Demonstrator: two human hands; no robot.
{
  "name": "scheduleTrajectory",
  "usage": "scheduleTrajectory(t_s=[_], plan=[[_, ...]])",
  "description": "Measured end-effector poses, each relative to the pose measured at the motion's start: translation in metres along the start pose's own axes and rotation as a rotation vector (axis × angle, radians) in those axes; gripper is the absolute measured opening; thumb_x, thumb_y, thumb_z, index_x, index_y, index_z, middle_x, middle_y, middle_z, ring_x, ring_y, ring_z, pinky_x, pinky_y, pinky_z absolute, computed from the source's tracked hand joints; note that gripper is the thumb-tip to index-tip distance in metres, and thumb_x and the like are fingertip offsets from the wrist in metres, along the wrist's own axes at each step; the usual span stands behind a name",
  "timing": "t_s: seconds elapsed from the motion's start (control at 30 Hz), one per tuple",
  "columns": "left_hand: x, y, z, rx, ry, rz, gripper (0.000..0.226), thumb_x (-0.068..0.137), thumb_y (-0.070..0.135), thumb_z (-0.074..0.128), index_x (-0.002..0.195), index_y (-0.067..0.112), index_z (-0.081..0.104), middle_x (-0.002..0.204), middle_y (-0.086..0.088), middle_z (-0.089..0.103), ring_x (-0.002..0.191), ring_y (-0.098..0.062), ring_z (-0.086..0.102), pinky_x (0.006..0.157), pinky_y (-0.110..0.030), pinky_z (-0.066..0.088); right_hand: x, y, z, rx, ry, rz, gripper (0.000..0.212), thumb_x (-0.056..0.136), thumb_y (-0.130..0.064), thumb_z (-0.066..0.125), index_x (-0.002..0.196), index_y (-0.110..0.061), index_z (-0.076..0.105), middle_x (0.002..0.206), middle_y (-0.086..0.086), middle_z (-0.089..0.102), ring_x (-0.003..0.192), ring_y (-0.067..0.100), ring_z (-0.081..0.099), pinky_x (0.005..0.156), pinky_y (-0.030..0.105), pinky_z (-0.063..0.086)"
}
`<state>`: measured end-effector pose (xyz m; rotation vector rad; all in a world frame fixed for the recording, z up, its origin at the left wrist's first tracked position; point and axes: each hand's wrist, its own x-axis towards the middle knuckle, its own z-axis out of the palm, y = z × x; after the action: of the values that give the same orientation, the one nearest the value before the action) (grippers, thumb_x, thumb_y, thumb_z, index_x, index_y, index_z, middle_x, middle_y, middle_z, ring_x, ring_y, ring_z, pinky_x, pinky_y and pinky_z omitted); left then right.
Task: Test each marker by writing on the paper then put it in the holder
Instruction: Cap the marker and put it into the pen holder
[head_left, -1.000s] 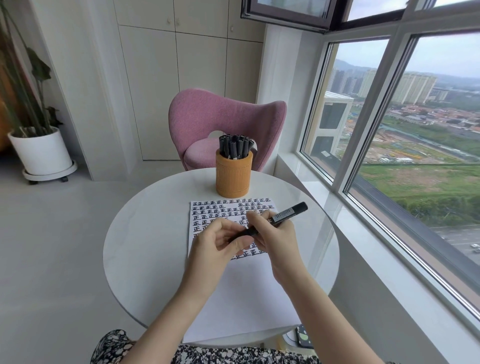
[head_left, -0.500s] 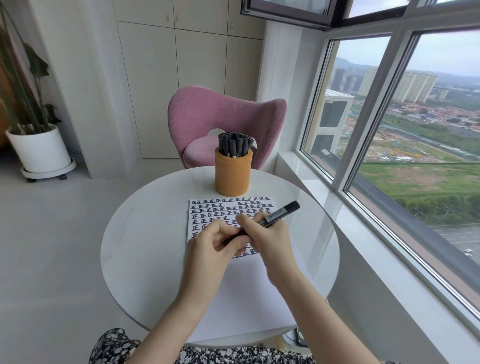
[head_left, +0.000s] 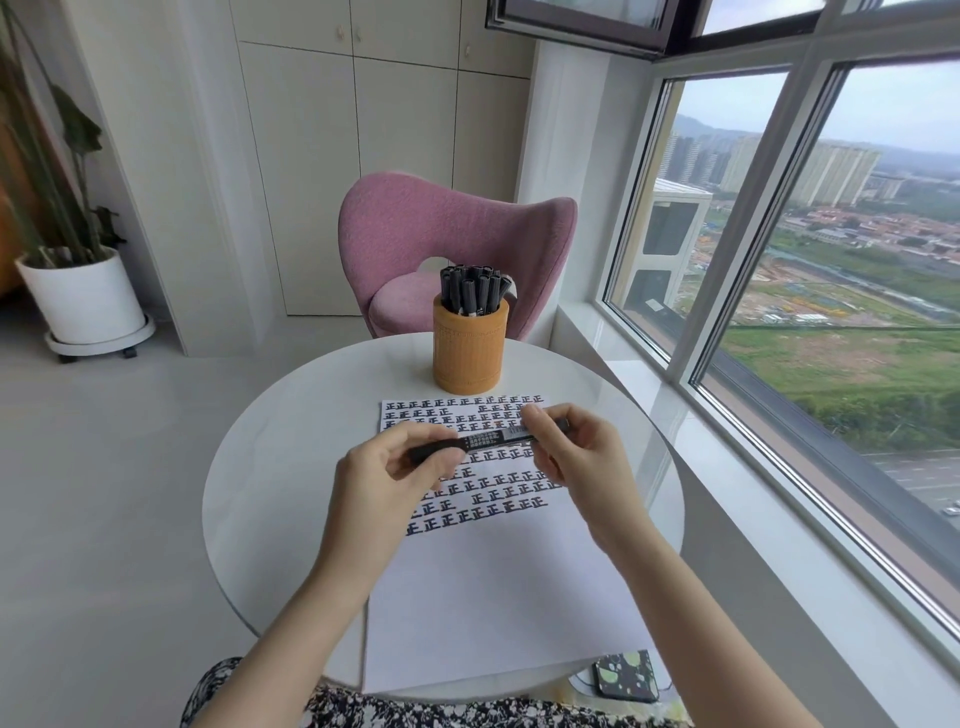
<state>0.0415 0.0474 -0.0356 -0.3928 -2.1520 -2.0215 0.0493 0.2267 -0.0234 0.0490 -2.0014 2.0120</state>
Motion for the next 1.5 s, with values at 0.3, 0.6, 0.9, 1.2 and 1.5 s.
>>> scheduleTrajectory(t_s=[0.3, 0.6, 0.9, 1.2, 1.5], plan=[[0.012, -0.003, -0.006, -0.023, -0.015, -0.015, 0.017, 0.074, 0.004, 0.073, 0.082, 0.018, 0.072, 0.074, 0.001, 0.074, 0.066, -0.011, 0.068, 0.067, -0.015, 0.053, -0.001, 0.014, 0.007, 0.061, -0.001, 0.07, 0.025, 0.089, -0.018, 0.065, 0.071, -0.008, 0.052, 0.05, -0.005, 0.038, 0.046, 0.009, 0.033, 0.045, 0.016, 0.028], [0.051, 0.005, -0.012, 0.086, -0.077, 0.08, 0.022, 0.073, 0.012, 0.075, 0.089, 0.016, 0.06, 0.081, 0.0, 0.072, 0.074, -0.011, 0.067, 0.073, -0.02, 0.053, 0.024, 0.002, -0.011, -0.387, -0.166, -0.121, 0.013, 0.079, -0.02, 0.077, 0.074, -0.017, 0.066, 0.071, -0.008, 0.067, 0.063, 0.002, 0.049, 0.055, 0.012, 0.033], [0.11, 0.035, 0.006, 0.214, -0.086, 0.271, 0.03, 0.076, 0.019, 0.076, 0.103, 0.021, 0.062, 0.079, 0.0, 0.071, 0.067, -0.006, 0.065, 0.073, -0.014, 0.049, 0.064, -0.009, 0.008, -0.509, -0.159, -0.255, 0.012, 0.084, -0.025, 0.073, 0.092, -0.019, 0.065, 0.077, -0.002, 0.068, 0.061, 0.008, 0.053, 0.059, 0.018, 0.041], [0.166, 0.015, 0.022, 0.473, 0.097, 0.231, 0.053, 0.081, 0.027, 0.07, 0.127, 0.017, 0.048, 0.129, -0.005, 0.051, 0.117, -0.017, 0.048, 0.096, -0.027, 0.041, 0.118, -0.011, 0.005, -0.334, 0.118, -0.259, 0.011, 0.091, -0.016, 0.062, 0.09, -0.009, 0.055, 0.074, 0.011, 0.067, 0.049, 0.003, 0.056, 0.054, 0.018, 0.04], [0.21, 0.0, 0.046, 0.439, -0.006, -0.104, 0.103, 0.077, 0.042, 0.072, 0.15, 0.016, 0.004, 0.157, -0.007, 0.016, 0.143, -0.023, 0.021, 0.111, -0.04, 0.026, 0.166, -0.012, 0.008, -0.246, 0.234, -0.327, 0.018, 0.091, -0.017, 0.061, 0.084, -0.027, 0.048, 0.084, 0.011, 0.065, 0.08, 0.033, 0.065, 0.065, 0.039, 0.051]])
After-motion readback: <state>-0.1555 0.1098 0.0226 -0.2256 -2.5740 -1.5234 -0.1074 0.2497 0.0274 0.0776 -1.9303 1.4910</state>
